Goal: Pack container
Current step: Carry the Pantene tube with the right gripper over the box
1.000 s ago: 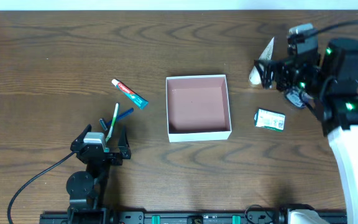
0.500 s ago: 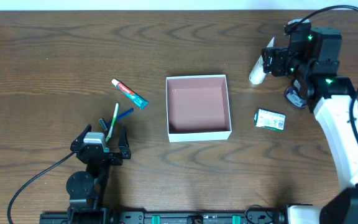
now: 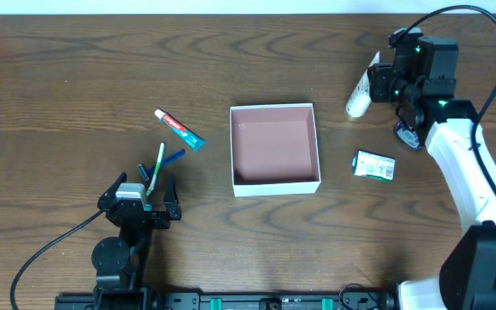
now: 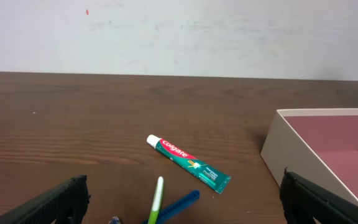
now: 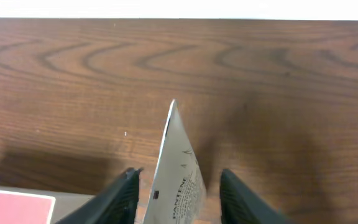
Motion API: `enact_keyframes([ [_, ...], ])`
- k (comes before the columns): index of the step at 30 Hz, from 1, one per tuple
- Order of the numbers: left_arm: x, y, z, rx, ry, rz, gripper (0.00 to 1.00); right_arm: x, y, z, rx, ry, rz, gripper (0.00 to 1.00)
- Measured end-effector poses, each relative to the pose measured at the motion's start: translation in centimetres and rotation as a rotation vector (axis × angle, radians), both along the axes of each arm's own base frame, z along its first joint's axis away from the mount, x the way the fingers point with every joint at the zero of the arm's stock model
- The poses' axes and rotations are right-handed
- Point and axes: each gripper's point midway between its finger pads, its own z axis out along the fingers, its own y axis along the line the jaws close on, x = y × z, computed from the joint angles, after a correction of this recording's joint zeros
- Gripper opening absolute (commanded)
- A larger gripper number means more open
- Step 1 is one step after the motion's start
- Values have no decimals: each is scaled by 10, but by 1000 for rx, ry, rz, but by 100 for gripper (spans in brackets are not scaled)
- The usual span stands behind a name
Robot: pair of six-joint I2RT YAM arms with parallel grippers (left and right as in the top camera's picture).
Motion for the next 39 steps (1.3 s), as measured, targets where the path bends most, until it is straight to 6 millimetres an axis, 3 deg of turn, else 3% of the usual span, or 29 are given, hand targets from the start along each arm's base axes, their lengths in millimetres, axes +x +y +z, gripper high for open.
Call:
enact_keyframes([
  [5,0,0,0,0,0,0,98,3,2,-8,0,12,3,1],
  [18,0,0,0,0,0,0,98,2,14,-2,-10,-3,21,2],
  [21,0,0,0,0,0,0,98,-7,24,16,-9,-30,43,2],
  [29,0,0,0,0,0,0,98,-55,41,116,4,-231,87,2],
  [31,0,0,0,0,0,0,98,-68,45,133,7,-267,97,2],
  [35,0,0,0,0,0,0,98,-92,61,152,31,-295,130,2],
  [39,0,0,0,0,0,0,98,-107,91,156,79,-285,192,2],
])
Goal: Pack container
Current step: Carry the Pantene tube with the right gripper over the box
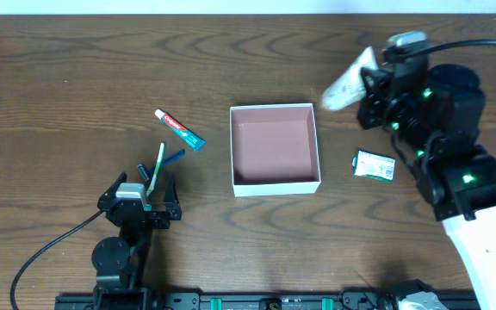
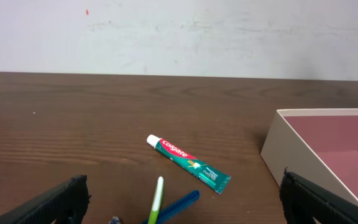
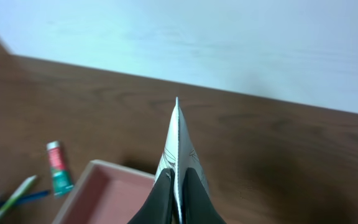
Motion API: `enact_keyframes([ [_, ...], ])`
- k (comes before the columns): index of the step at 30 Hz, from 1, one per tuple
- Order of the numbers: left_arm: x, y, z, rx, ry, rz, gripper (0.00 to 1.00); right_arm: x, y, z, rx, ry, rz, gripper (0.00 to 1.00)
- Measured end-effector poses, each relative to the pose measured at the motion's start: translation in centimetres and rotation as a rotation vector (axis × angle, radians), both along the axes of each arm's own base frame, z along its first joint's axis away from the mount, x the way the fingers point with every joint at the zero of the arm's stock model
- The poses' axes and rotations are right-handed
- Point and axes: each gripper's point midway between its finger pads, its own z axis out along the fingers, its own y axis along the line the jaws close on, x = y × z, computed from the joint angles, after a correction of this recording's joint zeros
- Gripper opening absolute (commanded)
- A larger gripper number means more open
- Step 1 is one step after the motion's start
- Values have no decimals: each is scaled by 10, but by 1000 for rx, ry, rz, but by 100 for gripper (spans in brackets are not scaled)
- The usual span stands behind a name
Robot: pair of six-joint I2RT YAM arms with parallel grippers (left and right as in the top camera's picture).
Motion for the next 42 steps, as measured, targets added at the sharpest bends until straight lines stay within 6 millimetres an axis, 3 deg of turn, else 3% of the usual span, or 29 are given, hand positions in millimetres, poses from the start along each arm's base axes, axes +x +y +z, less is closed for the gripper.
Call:
enact_keyframes([
  [8,0,0,0,0,0,0,98,-10,56,-8,68,46,107,2],
  [17,0,0,0,0,0,0,98,7,88,-72,8,202,91,2],
  [24,0,0,0,0,0,0,98,20,88,-103,-42,254,32,2],
  [42,0,0,0,0,0,0,98,37,66,-126,-139,260,-112,2],
])
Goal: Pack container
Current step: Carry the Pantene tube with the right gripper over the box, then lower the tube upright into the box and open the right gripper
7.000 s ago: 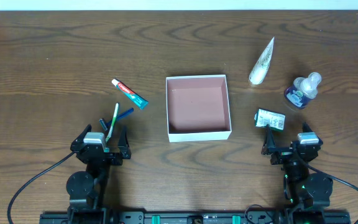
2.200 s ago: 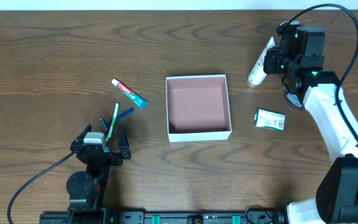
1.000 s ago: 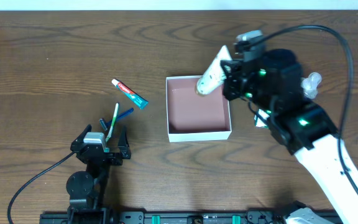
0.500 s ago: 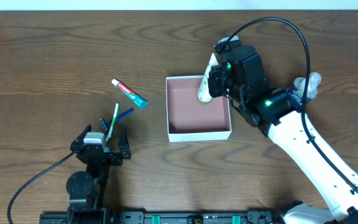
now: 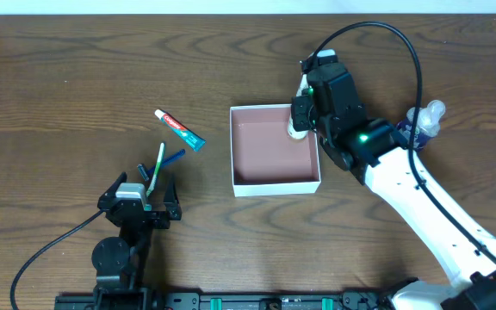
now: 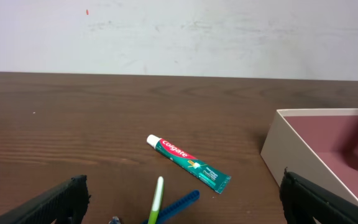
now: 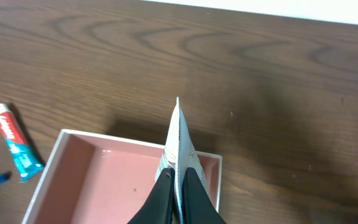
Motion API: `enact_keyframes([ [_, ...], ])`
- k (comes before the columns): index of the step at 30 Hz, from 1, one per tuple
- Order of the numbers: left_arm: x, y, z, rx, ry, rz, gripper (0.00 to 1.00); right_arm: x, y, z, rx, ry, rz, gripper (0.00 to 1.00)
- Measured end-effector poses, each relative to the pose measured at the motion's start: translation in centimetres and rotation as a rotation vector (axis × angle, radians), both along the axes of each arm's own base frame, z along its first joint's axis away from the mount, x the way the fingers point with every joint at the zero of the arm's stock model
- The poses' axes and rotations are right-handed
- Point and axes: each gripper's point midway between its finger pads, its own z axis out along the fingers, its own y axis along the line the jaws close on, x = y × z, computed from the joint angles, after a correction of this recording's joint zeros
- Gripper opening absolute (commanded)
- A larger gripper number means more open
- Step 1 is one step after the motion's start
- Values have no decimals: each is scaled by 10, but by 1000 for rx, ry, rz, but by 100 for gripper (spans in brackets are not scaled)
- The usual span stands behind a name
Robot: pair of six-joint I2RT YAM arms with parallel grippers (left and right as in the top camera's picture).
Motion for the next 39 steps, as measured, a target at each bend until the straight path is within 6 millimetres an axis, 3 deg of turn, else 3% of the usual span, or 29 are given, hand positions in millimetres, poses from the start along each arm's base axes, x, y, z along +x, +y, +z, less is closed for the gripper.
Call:
enact_keyframes([
  [9,0,0,0,0,0,0,98,8,-4,-29,-60,48,-31,1],
  [24,0,0,0,0,0,0,98,13,-9,-27,-78,22,-62,2],
  [27,0,0,0,0,0,0,98,14,-10,-26,-80,14,-68,37],
  [28,0,0,0,0,0,0,98,15,-10,-25,-79,10,-73,42],
  [33,0,0,0,0,0,0,98,17,-12,-22,-83,-5,-86,54],
  [39,0,0,0,0,0,0,98,18,-11,-20,-77,-14,-84,58],
])
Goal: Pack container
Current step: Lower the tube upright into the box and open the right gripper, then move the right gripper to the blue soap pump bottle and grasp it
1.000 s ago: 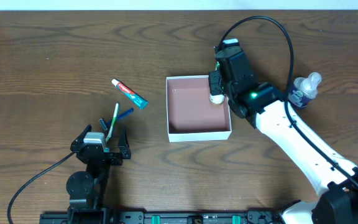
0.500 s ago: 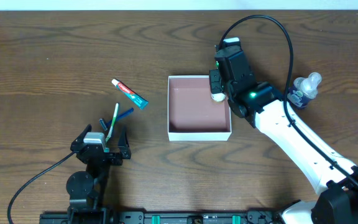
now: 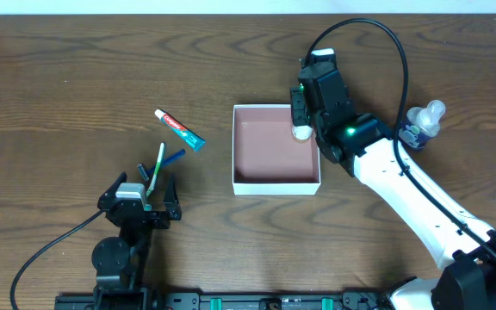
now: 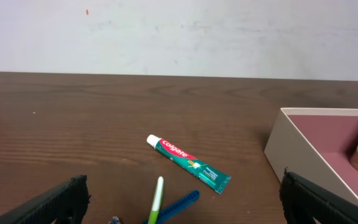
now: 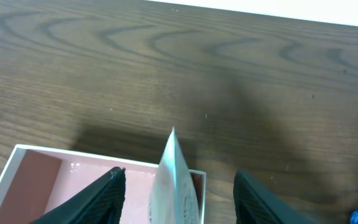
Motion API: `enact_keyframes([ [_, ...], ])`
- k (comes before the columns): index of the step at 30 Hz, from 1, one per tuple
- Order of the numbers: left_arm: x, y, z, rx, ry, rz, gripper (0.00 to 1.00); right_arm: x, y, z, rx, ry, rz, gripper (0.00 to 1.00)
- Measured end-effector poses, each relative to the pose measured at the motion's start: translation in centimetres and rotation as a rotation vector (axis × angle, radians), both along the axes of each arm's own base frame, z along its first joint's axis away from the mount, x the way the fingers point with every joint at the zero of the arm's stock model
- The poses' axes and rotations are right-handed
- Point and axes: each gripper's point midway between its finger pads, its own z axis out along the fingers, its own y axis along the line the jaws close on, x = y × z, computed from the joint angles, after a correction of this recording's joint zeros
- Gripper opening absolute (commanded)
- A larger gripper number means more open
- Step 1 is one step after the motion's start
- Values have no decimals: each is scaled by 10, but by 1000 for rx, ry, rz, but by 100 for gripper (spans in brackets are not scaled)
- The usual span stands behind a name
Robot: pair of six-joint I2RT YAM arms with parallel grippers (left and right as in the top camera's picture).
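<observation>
The white box with a pink inside stands mid-table. A white tube leans in its far right corner, seen from the right wrist as a thin pale wedge. My right gripper hangs over that corner, open, its fingers wide apart on either side of the tube without touching it. The tube's cap end shows in the left wrist view too. My left gripper rests open and empty near the table's front left.
A Colgate toothpaste tube lies left of the box. A green toothbrush and a blue stick lie just ahead of the left gripper. A blue and white bottle stands at the right, beside the right arm.
My right gripper has opened and let go of the white tube, which now stands in the box's far right corner. The box has shifted slightly to the right. The left arm has not moved.
My right gripper was open around the white tube on the table at the far right. Then it was shut on the tube, raised to the right of the box. Then it held it over the box's far right corner, and now the tube sits released inside.
</observation>
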Motion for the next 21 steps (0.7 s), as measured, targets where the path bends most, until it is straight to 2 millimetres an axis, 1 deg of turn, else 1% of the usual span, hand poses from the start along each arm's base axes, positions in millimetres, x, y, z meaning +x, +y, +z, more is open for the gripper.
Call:
enact_keyframes([
  [3,0,0,0,0,0,0,98,-5,1,5,15,4,17,61],
  [5,0,0,0,0,0,0,98,-13,0,17,32,-1,28,64],
  [7,0,0,0,0,0,0,98,-23,-3,38,53,-20,36,65],
  [10,0,0,0,0,0,0,98,-44,-18,84,93,-87,33,66],
  [11,0,0,0,0,0,0,98,-49,-23,94,99,-100,28,67],
  [13,0,0,0,0,0,0,98,-62,-46,116,115,-127,-18,69],
  [15,0,0,0,0,0,0,98,-70,-72,123,114,-125,-82,73],
  [16,0,0,0,0,0,0,98,-73,-90,124,114,-119,-130,75],
  [18,0,0,0,0,0,0,98,-76,-126,117,104,-84,-240,81],
  [21,0,0,0,0,0,0,98,-75,-169,103,94,-32,-377,82],
])
